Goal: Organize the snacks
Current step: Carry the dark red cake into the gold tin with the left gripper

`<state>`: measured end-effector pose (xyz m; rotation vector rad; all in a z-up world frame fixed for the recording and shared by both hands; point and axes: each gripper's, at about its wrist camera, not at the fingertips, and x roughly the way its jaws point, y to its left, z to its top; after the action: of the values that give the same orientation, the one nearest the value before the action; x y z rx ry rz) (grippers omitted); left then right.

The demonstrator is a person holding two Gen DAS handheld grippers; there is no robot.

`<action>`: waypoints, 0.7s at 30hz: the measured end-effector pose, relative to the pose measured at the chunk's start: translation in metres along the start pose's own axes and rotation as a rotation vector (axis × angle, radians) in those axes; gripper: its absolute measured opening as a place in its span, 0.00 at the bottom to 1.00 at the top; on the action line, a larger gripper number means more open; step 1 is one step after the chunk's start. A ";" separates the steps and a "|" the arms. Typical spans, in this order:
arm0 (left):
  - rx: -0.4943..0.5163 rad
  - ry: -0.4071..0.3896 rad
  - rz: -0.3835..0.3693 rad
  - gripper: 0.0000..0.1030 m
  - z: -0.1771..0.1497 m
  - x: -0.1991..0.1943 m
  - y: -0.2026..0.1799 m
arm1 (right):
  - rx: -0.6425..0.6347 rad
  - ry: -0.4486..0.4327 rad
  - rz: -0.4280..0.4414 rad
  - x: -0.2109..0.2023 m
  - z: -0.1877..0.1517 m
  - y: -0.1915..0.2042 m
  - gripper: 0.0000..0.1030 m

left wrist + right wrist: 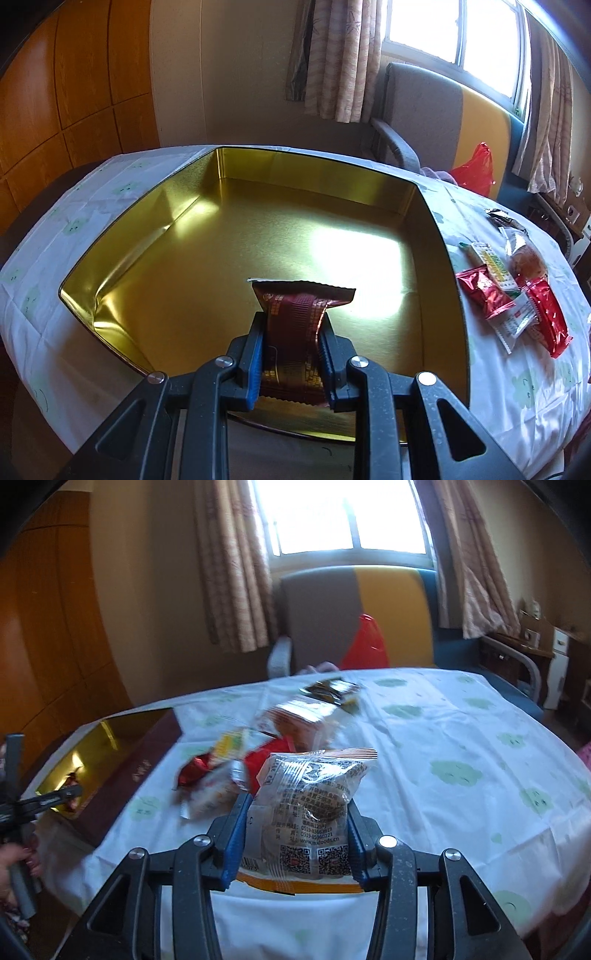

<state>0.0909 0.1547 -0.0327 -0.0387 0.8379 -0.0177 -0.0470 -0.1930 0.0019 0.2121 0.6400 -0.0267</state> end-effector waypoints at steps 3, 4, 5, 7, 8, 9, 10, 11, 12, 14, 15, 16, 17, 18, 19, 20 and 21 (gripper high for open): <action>0.004 0.003 0.025 0.26 0.001 0.001 0.001 | -0.021 0.013 0.060 0.004 0.005 0.017 0.46; 0.005 0.004 0.036 0.26 0.001 0.001 0.002 | -0.029 0.019 0.078 0.006 0.006 0.023 0.46; 0.005 0.008 0.043 0.26 0.001 0.001 0.001 | -0.035 0.025 0.094 0.009 0.008 0.029 0.46; -0.001 0.011 0.038 0.28 0.003 0.002 0.002 | -0.046 0.038 0.122 0.014 0.009 0.040 0.46; -0.003 0.010 0.040 0.28 0.004 0.001 0.002 | -0.052 0.047 0.133 0.017 0.010 0.046 0.46; -0.005 0.011 0.047 0.28 0.004 0.001 0.002 | -0.057 0.059 0.147 0.021 0.010 0.051 0.46; -0.007 0.012 0.052 0.28 0.005 0.001 0.003 | -0.061 0.068 0.159 0.024 0.010 0.056 0.46; -0.011 0.013 0.054 0.28 0.004 0.000 0.004 | -0.068 0.077 0.171 0.026 0.010 0.061 0.46; -0.017 0.013 0.053 0.28 0.004 -0.001 0.005 | -0.077 0.084 0.179 0.029 0.009 0.066 0.46; -0.035 0.015 0.040 0.28 0.004 -0.002 0.007 | -0.092 0.098 0.195 0.034 0.007 0.075 0.46; -0.042 0.017 0.034 0.29 0.005 -0.002 0.008 | -0.096 0.107 0.204 0.036 0.007 0.078 0.46; -0.047 0.021 0.031 0.29 0.005 -0.003 0.008 | -0.100 0.117 0.214 0.040 0.007 0.082 0.46; -0.051 0.022 0.034 0.29 0.005 -0.004 0.008 | -0.101 0.128 0.223 0.043 0.007 0.086 0.46; -0.054 0.021 0.038 0.29 0.006 -0.004 0.007 | -0.102 0.136 0.232 0.047 0.006 0.090 0.46; -0.057 0.020 0.042 0.29 0.006 -0.004 0.007 | -0.103 0.147 0.244 0.051 0.006 0.095 0.46; -0.060 0.019 0.049 0.29 0.005 -0.006 0.007 | -0.104 0.159 0.255 0.055 0.006 0.100 0.46; -0.065 0.017 0.065 0.29 0.005 -0.007 0.006 | -0.105 0.167 0.264 0.057 0.006 0.104 0.46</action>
<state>0.0898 0.1615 -0.0240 -0.0728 0.8566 0.0708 0.0120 -0.0904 -0.0078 0.1972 0.7735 0.2806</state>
